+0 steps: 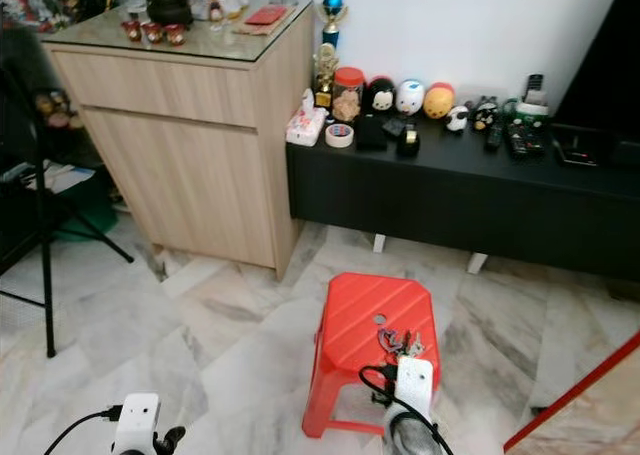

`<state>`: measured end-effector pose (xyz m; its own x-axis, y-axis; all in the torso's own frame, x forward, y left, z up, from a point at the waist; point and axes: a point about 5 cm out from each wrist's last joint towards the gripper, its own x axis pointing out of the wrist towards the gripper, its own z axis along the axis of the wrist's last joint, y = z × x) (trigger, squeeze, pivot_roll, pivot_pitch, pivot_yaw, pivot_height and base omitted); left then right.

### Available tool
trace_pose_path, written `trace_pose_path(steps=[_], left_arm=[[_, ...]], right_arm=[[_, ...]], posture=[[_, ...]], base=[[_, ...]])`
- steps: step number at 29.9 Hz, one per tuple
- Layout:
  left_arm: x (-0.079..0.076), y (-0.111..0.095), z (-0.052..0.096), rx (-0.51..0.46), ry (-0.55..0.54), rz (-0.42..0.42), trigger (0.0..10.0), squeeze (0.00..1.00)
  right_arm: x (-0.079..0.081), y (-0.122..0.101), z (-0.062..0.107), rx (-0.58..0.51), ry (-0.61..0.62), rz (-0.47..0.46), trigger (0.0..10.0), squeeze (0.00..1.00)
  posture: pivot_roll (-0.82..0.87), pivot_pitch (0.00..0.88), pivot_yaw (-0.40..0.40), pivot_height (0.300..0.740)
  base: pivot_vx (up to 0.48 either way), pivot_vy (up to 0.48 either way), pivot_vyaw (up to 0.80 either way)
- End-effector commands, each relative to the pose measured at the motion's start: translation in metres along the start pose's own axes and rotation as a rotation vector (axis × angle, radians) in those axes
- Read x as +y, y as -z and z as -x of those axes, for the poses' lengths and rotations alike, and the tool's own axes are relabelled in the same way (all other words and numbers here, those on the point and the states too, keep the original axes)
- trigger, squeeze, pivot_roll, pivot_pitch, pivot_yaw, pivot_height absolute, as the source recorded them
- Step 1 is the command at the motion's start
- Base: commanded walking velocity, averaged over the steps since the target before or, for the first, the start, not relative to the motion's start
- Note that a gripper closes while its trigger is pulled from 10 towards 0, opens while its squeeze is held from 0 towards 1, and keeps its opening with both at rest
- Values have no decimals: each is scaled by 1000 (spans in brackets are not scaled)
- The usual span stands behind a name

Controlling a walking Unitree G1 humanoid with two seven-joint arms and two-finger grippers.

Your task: Hang keys on a hook

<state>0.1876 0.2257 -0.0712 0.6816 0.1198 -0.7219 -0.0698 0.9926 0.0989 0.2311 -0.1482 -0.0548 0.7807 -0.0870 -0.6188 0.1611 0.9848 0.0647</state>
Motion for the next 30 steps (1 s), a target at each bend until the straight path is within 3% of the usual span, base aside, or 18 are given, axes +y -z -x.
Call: trace_pose_path(steps=[1,9,20,30], left_arm=[[2,-1,0,-3,-5,-6,10000,0],[1,-13,-3,-55,-8,11,10000,0],[3,-3,-1,-7,-21,25,10000,0],[3,1,0,0,-12,18,10000,0]], right_arm=[[-2,-13,-3,-61,7,-23,10000,0],[-3,-20,-4,-93,4,-35,10000,0],[-21,49,17,198,57,-12,10000,0],[-21,52,19,206,62,-31,10000,0]], posture=[[72,0,-43,740],[67,4,-51,740],[72,7,-49,740],[68,5,-42,740]], base=[[0,0,0],[0,0,0],[0,0,0],[76,0,0]])
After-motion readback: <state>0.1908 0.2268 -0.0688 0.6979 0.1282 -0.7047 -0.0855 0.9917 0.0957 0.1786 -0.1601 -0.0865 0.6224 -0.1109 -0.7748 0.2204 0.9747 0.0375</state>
